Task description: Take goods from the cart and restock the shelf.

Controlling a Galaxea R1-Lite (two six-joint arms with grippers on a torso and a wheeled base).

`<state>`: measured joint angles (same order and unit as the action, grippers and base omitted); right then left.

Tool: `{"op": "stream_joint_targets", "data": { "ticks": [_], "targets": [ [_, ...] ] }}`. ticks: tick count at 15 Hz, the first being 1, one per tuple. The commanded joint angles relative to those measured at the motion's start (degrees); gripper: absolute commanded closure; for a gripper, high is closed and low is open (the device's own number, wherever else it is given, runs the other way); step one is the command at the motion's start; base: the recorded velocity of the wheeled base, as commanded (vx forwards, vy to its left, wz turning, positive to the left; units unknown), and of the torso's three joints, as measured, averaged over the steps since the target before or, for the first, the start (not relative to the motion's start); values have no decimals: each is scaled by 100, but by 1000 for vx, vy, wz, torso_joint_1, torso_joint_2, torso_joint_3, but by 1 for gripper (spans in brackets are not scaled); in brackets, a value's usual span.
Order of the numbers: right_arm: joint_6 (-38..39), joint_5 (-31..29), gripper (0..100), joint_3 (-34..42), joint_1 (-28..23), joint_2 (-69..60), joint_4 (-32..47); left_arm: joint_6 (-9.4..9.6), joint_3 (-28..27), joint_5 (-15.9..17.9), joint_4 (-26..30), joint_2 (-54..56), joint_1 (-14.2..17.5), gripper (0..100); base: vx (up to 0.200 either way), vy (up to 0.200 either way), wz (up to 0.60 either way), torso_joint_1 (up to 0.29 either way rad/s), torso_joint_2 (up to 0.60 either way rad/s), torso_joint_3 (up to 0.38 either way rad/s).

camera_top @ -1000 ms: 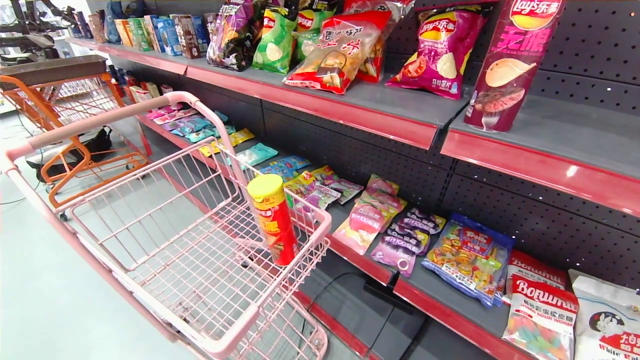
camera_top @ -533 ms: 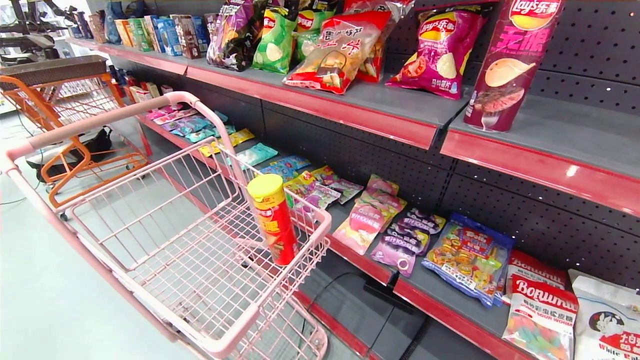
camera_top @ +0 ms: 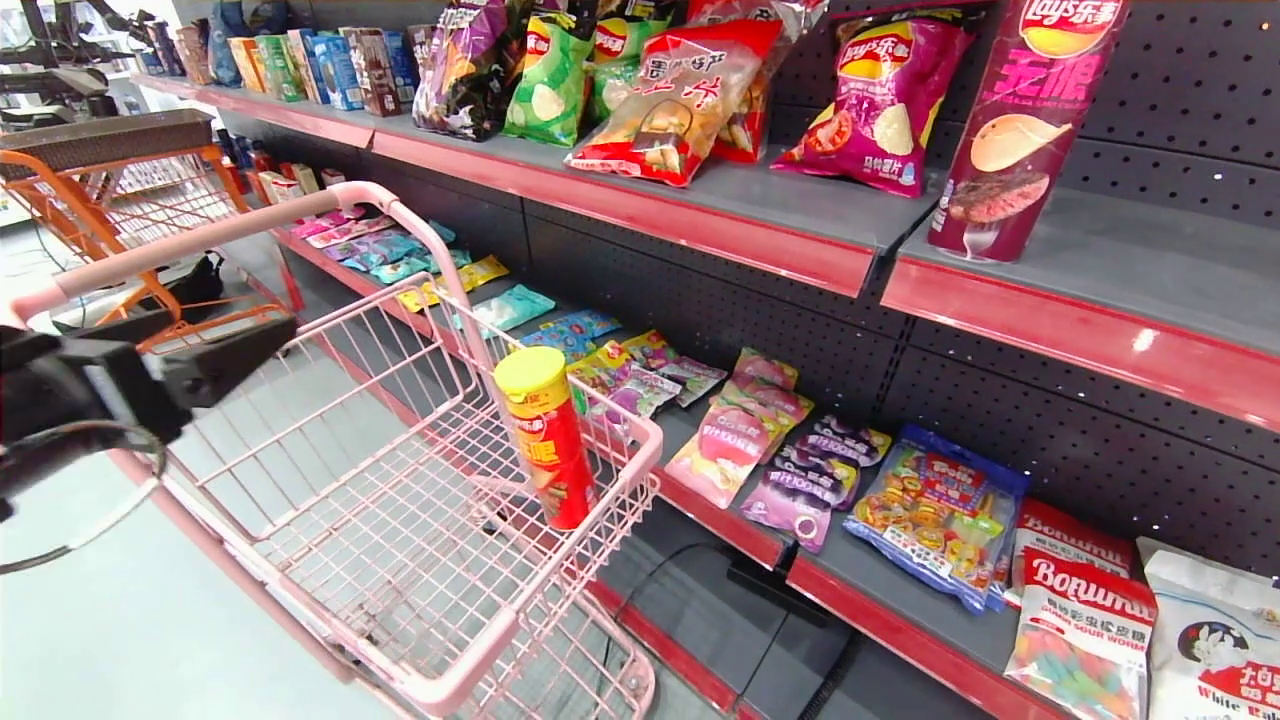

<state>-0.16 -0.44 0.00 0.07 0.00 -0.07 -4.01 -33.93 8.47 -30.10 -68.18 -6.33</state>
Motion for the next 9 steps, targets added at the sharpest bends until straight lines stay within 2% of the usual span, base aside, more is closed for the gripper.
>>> {"op": "stream_joint_targets", "data": {
  "ticks": [1, 3, 4, 7, 9],
  "targets": [
    [-11, 0, 0, 0, 1, 0, -1, 14, -114, 524, -409, -1734, -633, 0, 0, 0, 0, 0, 0, 0],
    [-19, 0, 0, 0, 1, 0, -1, 14, -114, 559, -664, -2173, -905, 0, 0, 0, 0, 0, 0, 0],
    [-19, 0, 0, 0, 1, 0, -1, 14, -70, 568, -1077, -2516, -1064, 0, 0, 0, 0, 0, 0, 0],
    [-19, 0, 0, 0, 1, 0, -1, 23, -44, 577, -1631, -3105, -1143, 0, 0, 0, 0, 0, 0, 0],
    [-19, 0, 0, 0, 1, 0, -1, 23, -44, 577, -1745, -3289, -1143, 0, 0, 0, 0, 0, 0, 0]
  ]
}}
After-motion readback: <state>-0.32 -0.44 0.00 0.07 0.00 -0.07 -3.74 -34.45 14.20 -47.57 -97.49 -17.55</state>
